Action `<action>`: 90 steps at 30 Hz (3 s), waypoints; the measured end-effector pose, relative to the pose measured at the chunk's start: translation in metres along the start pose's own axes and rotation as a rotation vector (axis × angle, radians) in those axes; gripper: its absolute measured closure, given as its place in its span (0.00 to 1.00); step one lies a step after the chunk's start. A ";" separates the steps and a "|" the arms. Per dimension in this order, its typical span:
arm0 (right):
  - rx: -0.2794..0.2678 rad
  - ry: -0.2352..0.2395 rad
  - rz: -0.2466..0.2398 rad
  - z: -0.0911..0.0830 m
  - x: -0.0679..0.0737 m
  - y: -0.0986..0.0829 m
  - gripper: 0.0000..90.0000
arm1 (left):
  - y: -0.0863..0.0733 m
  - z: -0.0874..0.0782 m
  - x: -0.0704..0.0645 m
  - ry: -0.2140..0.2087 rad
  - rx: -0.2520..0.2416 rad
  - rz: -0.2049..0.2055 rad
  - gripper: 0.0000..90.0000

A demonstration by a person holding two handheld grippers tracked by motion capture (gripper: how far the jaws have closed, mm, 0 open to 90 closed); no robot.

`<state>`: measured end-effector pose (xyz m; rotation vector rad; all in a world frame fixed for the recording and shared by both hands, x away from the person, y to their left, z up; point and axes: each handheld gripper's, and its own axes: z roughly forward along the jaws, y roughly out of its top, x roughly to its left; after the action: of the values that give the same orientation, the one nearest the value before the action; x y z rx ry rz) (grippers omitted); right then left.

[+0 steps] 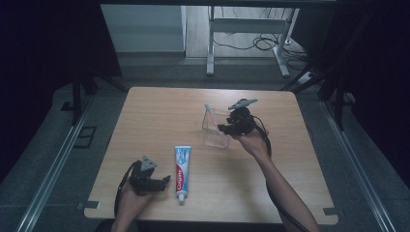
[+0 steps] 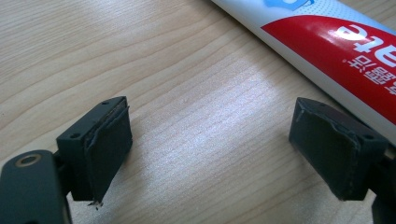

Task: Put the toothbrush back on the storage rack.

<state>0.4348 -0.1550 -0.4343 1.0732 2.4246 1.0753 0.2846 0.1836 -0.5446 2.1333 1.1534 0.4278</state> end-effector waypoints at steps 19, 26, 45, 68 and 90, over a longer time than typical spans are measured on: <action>-0.019 0.015 0.030 -0.020 -0.011 -0.019 0.46 | 0.000 0.000 0.000 0.000 0.000 0.000 0.15; -0.043 0.020 0.043 -0.029 -0.014 -0.026 0.46 | 0.000 0.000 0.000 0.000 0.000 0.000 0.15; -0.042 0.022 -0.011 -0.045 -0.014 -0.048 0.40 | 0.000 0.000 0.000 0.000 0.000 -0.005 0.15; -0.037 0.007 -0.025 -0.064 -0.019 -0.079 0.30 | 0.000 0.000 -0.001 0.000 0.000 -0.007 0.15; -0.003 -0.035 -0.046 -0.070 -0.011 -0.118 0.15 | 0.000 0.000 0.000 0.001 -0.001 -0.006 0.15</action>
<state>0.3455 -0.2520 -0.4730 1.0222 2.4076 1.0367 0.2842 0.1833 -0.5448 2.1282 1.1598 0.4261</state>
